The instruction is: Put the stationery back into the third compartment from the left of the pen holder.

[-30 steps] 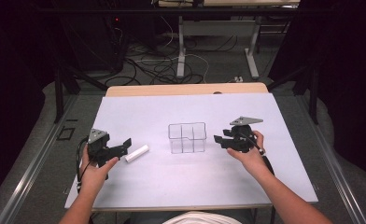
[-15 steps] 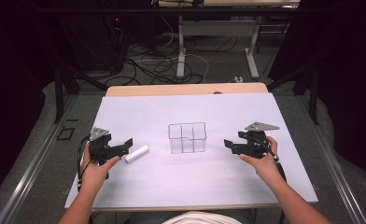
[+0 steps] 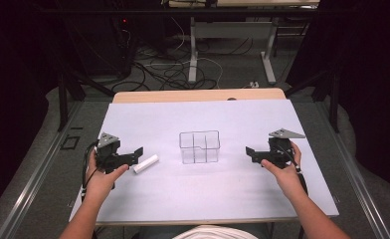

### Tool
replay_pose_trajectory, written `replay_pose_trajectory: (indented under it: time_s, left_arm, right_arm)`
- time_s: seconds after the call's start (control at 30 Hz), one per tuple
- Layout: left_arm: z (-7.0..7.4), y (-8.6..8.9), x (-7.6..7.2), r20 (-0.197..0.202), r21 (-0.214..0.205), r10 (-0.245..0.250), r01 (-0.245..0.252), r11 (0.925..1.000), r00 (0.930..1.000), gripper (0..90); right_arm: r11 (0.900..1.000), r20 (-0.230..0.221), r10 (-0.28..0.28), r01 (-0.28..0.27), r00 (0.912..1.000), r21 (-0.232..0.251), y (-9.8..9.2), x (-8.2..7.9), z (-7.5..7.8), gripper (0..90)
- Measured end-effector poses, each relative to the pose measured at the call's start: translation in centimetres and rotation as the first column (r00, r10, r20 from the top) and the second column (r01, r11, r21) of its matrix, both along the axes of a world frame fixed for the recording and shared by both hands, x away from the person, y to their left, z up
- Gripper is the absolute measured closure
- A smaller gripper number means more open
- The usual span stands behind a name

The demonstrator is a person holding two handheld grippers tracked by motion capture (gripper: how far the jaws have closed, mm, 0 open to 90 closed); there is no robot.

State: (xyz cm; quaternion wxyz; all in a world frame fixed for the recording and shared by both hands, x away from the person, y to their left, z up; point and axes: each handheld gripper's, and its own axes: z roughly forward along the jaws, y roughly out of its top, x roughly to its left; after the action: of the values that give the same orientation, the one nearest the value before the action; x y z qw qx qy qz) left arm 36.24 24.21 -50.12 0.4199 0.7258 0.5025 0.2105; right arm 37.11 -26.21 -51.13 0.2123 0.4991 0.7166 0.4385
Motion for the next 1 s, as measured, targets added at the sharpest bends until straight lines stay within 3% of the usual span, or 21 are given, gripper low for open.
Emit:
replay_pose_trajectory:
  time_s: [0.17, 0.47, 0.67, 0.73, 0.87, 1.0]
  left_arm:
    - [0.6, -0.6, 0.6, -0.002, 0.034, -0.020, 0.020, 0.9992, 0.9998, 7.1]
    - [0.9, -1.4, 1.5, -0.073, 0.106, -0.082, 0.090, 0.9903, 0.9939, 15.9]
    - [0.9, -2.2, 2.2, -0.141, 0.154, -0.153, 0.174, 0.9727, 0.9782, 21.0]
    - [1.0, -2.6, 2.4, -0.173, 0.176, -0.174, 0.204, 0.9629, 0.9694, 22.5]
    - [0.9, -3.2, 2.8, -0.192, 0.206, -0.197, 0.236, 0.9498, 0.9615, 25.5]
    - [0.8, -3.8, 3.2, -0.186, 0.234, -0.214, 0.255, 0.9383, 0.9589, 27.1]
  right_arm:
    - [0.9997, -0.003, 0.010, -0.010, 0.9999, -0.024, -0.2, -0.1, -0.2, 0.0]
    - [0.9987, -0.018, 0.023, -0.024, 0.9996, -0.044, -0.2, -0.1, -0.6, 0.0]
    - [0.9961, -0.023, 0.042, -0.044, 0.9988, -0.077, -0.1, -0.2, -0.9, 0.0]
    - [0.9945, -0.024, 0.051, -0.053, 0.9984, -0.091, 0.0, -0.3, -1.1, 0.0]
    - [0.9941, -0.015, 0.056, -0.057, 0.9983, -0.093, 0.3, -0.3, -1.3, 0.0]
    - [0.9913, -0.009, 0.078, -0.078, 0.9969, -0.106, 0.6, -0.4, -1.5, 0.0]
